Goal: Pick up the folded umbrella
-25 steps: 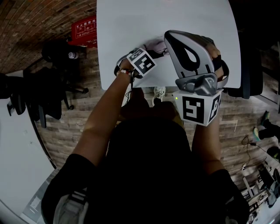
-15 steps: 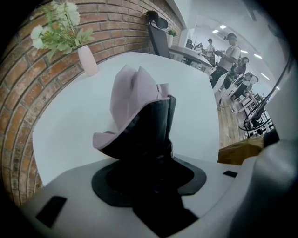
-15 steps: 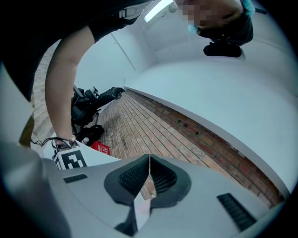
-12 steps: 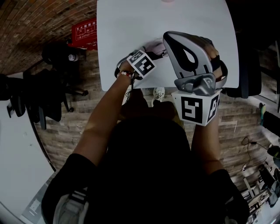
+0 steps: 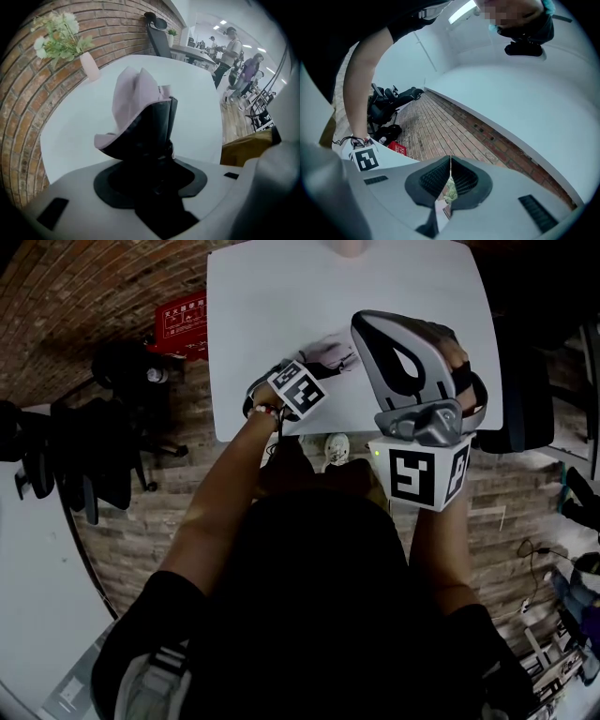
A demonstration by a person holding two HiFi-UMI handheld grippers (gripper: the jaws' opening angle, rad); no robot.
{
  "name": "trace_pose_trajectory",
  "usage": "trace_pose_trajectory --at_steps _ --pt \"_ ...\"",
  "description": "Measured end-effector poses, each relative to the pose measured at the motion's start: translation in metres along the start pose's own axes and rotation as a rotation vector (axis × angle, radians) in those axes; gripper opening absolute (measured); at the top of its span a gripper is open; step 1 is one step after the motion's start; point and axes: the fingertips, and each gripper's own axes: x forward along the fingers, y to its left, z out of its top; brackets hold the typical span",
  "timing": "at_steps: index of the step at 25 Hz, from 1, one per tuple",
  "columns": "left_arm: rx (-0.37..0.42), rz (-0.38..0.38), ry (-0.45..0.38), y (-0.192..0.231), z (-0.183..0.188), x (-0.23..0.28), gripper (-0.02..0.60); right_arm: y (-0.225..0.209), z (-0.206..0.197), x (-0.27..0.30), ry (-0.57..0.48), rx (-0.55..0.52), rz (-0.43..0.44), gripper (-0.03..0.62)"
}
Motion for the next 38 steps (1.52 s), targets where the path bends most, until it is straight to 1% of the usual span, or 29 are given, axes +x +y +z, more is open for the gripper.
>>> trace_pose_trajectory --at_steps 5,9,15,20,25,30,32,35,38 --pt "0.006 0.011 -0.008 -0.008 -0.001 -0.005 0.21 -0.003 0.004 -0.007 -0.008 -0.011 0.002 0.031" --pt "-0.019 0.034 -0.054 -0.01 0.006 -0.017 0.21 -0.004 0.003 -0.014 -0.009 -0.023 0.011 0.031" --pt "-0.019 0.107 -0.117 0.001 0.018 -0.044 0.21 -0.007 0.01 -0.02 -0.019 -0.041 0.017 0.031" --pt "-0.024 0.15 -0.169 0.009 0.03 -0.066 0.21 -0.013 0.014 -0.026 -0.026 -0.057 0.016 0.031" --pt "-0.037 0.205 -0.247 0.019 0.044 -0.095 0.21 -0.019 0.017 -0.023 -0.013 -0.093 0.004 0.031" --pt "-0.034 0.246 -0.322 0.026 0.058 -0.125 0.21 -0.021 0.02 -0.022 -0.01 -0.107 0.007 0.031" --pt "-0.025 0.265 -0.354 0.028 0.064 -0.136 0.21 -0.023 0.02 -0.022 -0.01 -0.102 0.008 0.031" --pt "-0.013 0.282 -0.402 0.028 0.073 -0.151 0.21 -0.028 0.02 -0.023 -0.016 -0.068 0.001 0.031" --pt "-0.013 0.298 -0.443 0.031 0.079 -0.163 0.21 -0.031 0.019 -0.022 -0.012 -0.063 -0.009 0.031"
